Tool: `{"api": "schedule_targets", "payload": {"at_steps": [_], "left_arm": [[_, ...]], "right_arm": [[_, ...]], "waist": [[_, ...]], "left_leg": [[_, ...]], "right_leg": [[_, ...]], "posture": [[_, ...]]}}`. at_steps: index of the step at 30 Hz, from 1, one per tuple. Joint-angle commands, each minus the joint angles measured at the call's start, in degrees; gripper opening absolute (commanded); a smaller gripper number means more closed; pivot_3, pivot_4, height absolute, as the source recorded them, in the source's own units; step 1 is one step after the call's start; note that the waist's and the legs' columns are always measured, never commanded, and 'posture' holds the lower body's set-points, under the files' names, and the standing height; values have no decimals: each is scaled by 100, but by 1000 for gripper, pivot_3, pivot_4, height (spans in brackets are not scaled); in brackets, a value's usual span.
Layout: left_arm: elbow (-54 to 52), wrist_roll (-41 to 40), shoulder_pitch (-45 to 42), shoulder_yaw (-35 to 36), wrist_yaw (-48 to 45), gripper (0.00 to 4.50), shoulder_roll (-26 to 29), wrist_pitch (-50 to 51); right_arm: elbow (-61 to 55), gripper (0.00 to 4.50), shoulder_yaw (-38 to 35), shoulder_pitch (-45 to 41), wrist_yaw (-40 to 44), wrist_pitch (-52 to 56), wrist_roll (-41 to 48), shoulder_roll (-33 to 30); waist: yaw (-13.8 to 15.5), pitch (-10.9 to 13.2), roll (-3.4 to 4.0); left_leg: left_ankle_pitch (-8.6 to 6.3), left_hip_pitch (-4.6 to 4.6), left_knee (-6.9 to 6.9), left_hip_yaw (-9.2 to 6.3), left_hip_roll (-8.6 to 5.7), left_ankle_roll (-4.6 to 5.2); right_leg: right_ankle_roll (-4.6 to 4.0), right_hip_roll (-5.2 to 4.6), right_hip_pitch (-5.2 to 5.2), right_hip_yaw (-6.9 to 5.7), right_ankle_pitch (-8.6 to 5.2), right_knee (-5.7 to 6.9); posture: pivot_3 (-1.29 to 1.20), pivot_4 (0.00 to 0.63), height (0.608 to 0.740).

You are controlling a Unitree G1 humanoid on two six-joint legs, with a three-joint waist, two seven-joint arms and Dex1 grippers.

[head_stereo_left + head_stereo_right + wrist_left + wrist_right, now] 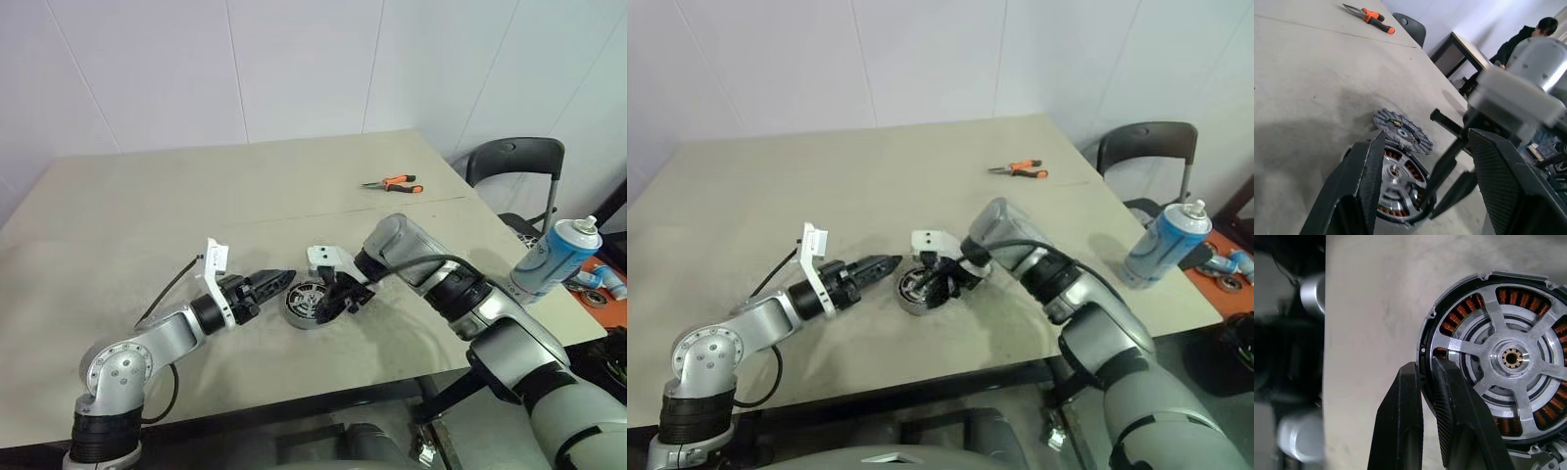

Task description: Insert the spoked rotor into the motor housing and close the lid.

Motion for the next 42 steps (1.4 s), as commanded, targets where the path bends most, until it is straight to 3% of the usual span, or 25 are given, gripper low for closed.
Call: {"api": "schedule_targets", "payload": {"at_steps": [1,4,8,12,14,19,23,29,34,42], "left_arm": [[-305,-126,57,97,52,2884,-7,-115],[-352,-130,126,91,76,2884,-20,-139],[-373,-102,182,89,73,2884,-14,-158],[-366,-112,207,107,54,2884,-2,-171],[-311,-139,149,151,26,2884,25,-177],[31,-170,-179,517,-192,2884,347,-214],[521,-111,-528,862,-537,2884,791,-283],[1071,72,-866,1246,-1038,2884,1387,-419],[1066,145,-851,1417,-1233,2884,1708,-390],[764,104,-281,1581,-1372,2884,1802,-276]], "right_arm": [[543,77,-66,-312,-440,285,-106,243],[929,77,-87,-436,-577,391,-127,467],[1185,77,-58,-359,-928,-321,-349,501],[1160,1343,152,-305,-773,-299,-407,405],[808,1343,156,-244,-412,-353,-247,243],[-478,1343,-84,-85,334,-334,362,-302],[-1091,1343,-711,-57,206,-246,833,-454],[-1481,1343,-2214,74,-1119,208,1431,-296],[-2091,1343,-3449,777,-2309,794,1891,-310],[-3366,1343,-4090,2173,-3395,1089,2192,-628]], "waist": [[-13,0,-1],[-93,-1,-1],[-176,-2,-1],[-263,0,2],[-272,1,3],[-258,0,1],[-267,0,1],[-221,0,1],[-101,-1,-2],[-110,1,1]], "left_leg": [[2,3,0,0,4,-3],[8,16,0,-5,11,-13],[10,53,1,-11,11,-16],[10,89,0,-11,9,-16],[10,87,0,-9,8,-16],[9,-7,-1,-14,-3,-16],[9,-78,-10,-17,-2,-15],[9,-104,-21,-25,-3,-16],[8,-106,-24,-21,-9,-16],[7,-108,-30,-16,-10,-14]], "right_leg": [[-4,4,1,0,3,1],[-13,18,11,-4,8,4],[-1,29,39,-5,2,6],[1,28,67,-8,2,5],[1,27,66,-7,2,2],[-4,18,-15,-9,14,-1],[13,20,-96,-10,25,6],[11,10,-119,-16,25,-2],[11,-4,-119,-15,25,-8],[11,-8,-122,-10,24,-8]], "posture": [[0,0,740],[0,0,740],[0,0,740],[0,0,740],[0,0,740],[0,0,740],[0,0,740],[0,0,740],[0,0,740],[0,0,740]]}}
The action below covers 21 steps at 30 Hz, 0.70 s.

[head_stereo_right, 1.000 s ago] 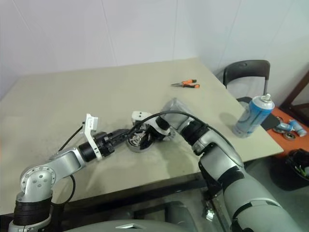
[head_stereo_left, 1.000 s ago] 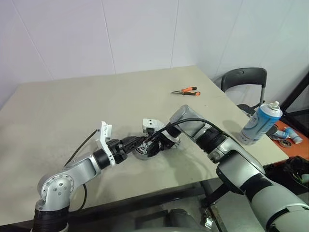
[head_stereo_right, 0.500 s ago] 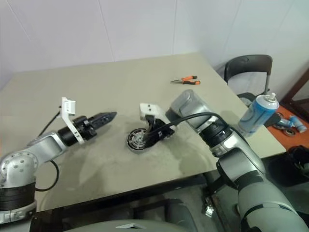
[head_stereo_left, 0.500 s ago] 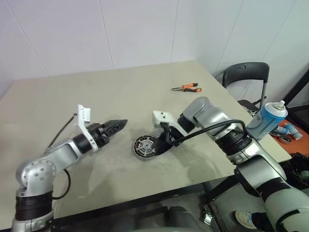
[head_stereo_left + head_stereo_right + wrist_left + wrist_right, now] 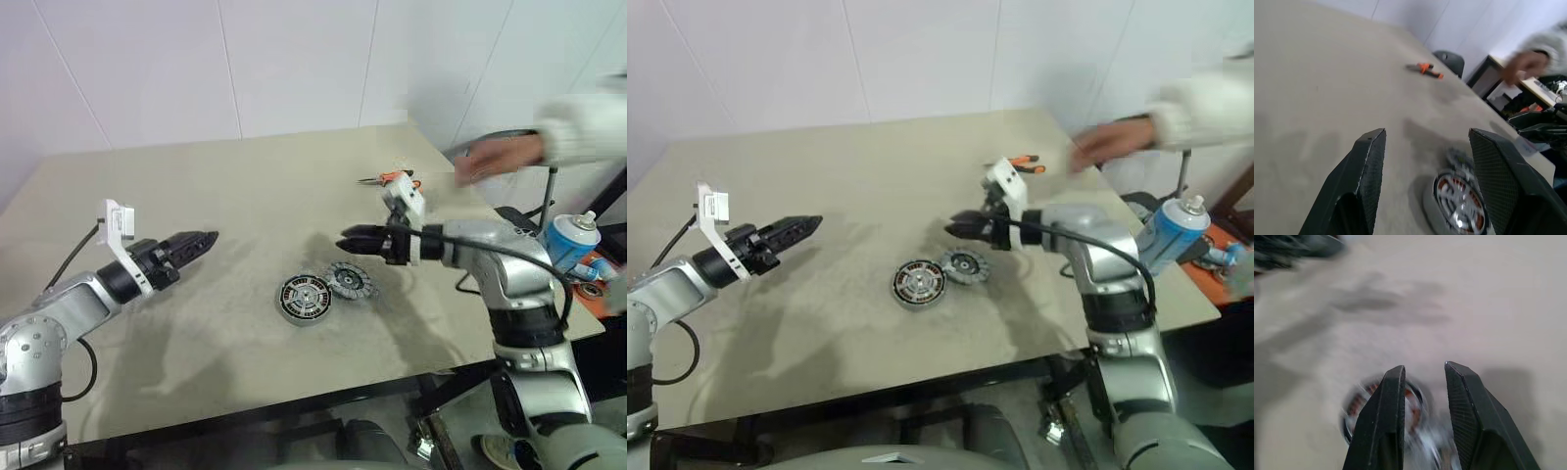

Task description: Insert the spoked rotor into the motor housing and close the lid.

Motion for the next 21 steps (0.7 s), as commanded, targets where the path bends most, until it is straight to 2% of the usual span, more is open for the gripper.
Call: {"api": "schedule_targets", "payload": {"at_steps": [1,8,21], "left_arm": [[-229,-60,5,197,-93,2884,122,-21],[-204,-24,-62,108,-33,2884,106,12],[-310,-216,-137,129,194,2884,99,139]], "right_arm": [[-655,1343,-366,84,-292,190,362,-132],[-674,1343,-362,311,-690,134,521,-291],[-639,1343,-21,247,-643,120,823,-468]], "waist": [[-18,0,0],[-24,0,-1],[-20,-1,-3]], "left_leg": [[0,2,1,2,2,0],[1,17,11,11,12,2],[0,14,13,14,10,4]], "right_leg": [[0,4,0,0,0,3],[-17,30,14,1,-12,5],[-2,28,14,5,-3,3]], "posture": [[0,0,740],[0,0,740],[0,0,740]]}}
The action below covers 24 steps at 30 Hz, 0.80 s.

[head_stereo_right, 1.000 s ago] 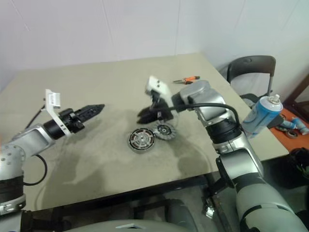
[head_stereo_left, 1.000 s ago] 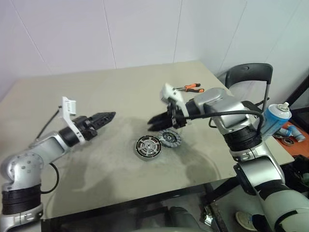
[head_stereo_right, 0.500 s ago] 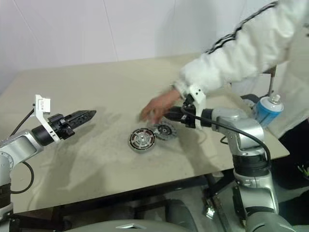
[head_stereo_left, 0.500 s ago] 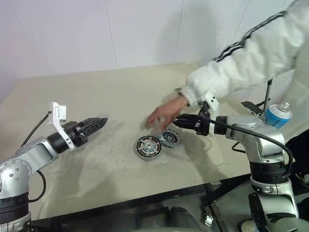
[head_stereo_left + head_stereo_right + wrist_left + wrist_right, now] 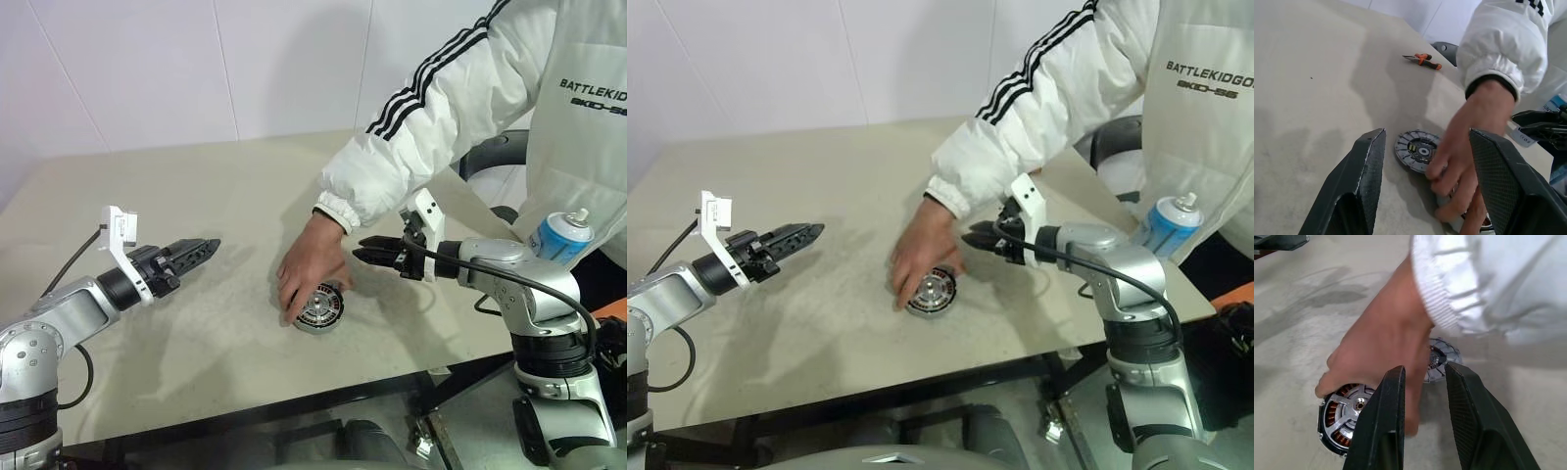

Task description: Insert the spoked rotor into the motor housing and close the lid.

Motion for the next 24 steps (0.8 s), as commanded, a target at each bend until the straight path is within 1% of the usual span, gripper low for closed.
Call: {"api": "schedule_targets", "payload": {"at_steps": [1,5,8,10,11,15,18,21,24], "left_arm": [[-154,-93,-156,124,57,2884,53,6],[-112,-113,-213,138,87,2884,81,19],[-149,-125,-215,113,112,2884,69,37],[-170,-133,-220,94,128,2884,52,49],[-173,-134,-233,81,136,2884,42,58],[-153,-113,-346,-27,143,2884,-6,96],[-169,-112,-470,-169,159,2884,-86,115],[-189,-95,-512,-236,190,2884,-166,120],[-364,-124,-381,-316,240,2884,-264,140]], "right_arm": [[-123,1343,36,-171,52,-17,214,-100],[-161,1343,86,-187,68,18,343,-146],[-213,1343,183,-123,157,-78,349,-310],[-208,1343,289,-77,253,-348,256,-455],[-255,1343,376,-32,449,-661,205,-557],[-257,1343,1181,35,1225,-2327,-594,-1115],[497,1343,2194,-258,1869,-4860,-2078,-1593],[1367,1343,2688,-751,2276,-6412,-2746,-1611],[2169,1343,2996,-1286,2642,-7415,-3066,-1419]], "waist": [[1,0,-1],[1,-1,-1],[2,-1,-1],[9,-1,-1],[9,-1,-1],[4,-1,-2],[0,-1,-3],[-18,1,-5],[-18,2,-5]], "left_leg": [[0,0,0,0,0,0],[0,0,1,0,0,0],[0,-1,1,0,0,0],[0,-1,2,0,0,0],[0,-1,2,0,0,0],[0,0,4,1,-1,0],[0,7,9,4,-1,0],[0,13,13,11,-2,0],[0,18,16,14,-1,0]], "right_leg": [[0,0,0,0,0,0],[0,0,0,0,0,0],[0,0,0,0,0,0],[0,0,0,0,0,0],[0,0,0,0,0,0],[2,0,2,-1,-1,0],[12,1,10,-1,-6,0],[12,1,16,2,-6,-1],[3,2,16,8,2,3]], "posture": [[0,0,740],[0,0,740],[0,0,740],[0,0,740],[0,0,740],[0,0,740],[0,0,740],[0,0,740],[0,0,740]]}}
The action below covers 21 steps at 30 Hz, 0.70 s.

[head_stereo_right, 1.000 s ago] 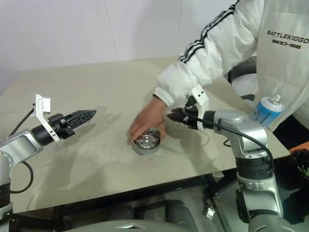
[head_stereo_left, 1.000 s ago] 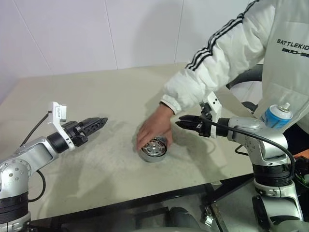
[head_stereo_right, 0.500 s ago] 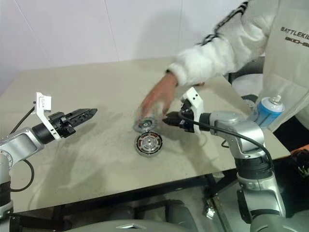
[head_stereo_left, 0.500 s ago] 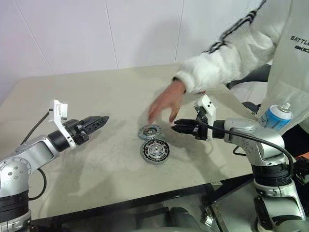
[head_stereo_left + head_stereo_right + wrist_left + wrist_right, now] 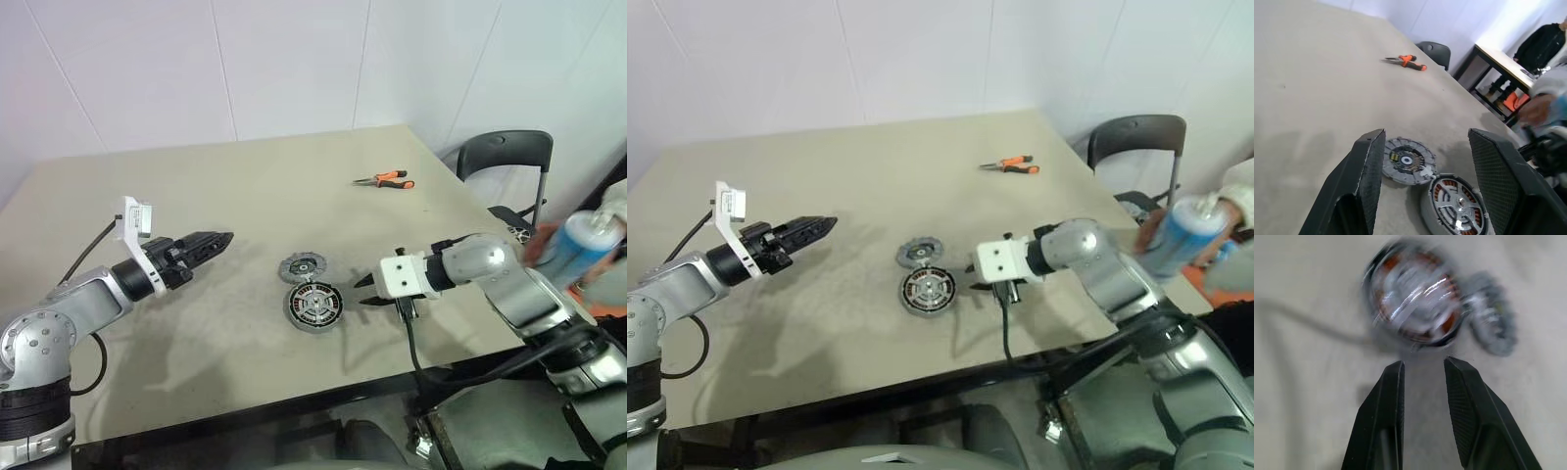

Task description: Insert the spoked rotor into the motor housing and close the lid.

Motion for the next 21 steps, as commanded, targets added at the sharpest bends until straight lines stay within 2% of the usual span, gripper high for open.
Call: {"api": "schedule_targets", "payload": {"at_steps": [1,8,16,21], "left_arm": [[-349,-101,83,-16,52,2884,-82,4],[-633,-204,357,56,257,2884,-299,-44],[-623,-111,738,95,386,2884,-404,-167],[-564,71,876,12,221,2884,-426,-285]], "right_arm": [[734,1343,219,-653,424,-1236,-399,162],[1777,1343,463,-1198,556,-2464,-815,674],[1400,1343,524,-1019,928,-2779,-739,663],[1580,1343,592,-1071,795,-3008,-975,800]], "waist": [[7,0,0],[48,-3,-4],[55,-3,-3],[51,-3,-3]], "left_leg": [[0,-1,0,-2,0,0],[1,-4,0,-14,1,-1],[1,-3,3,-18,0,-2],[2,4,4,-17,1,-4]], "right_leg": [[1,0,0,0,1,0],[1,-9,0,-2,5,1],[-1,-19,0,-2,6,5],[-12,-13,3,-3,4,9]], "posture": [[0,0,740],[0,0,740],[0,0,740],[0,0,740]]}}
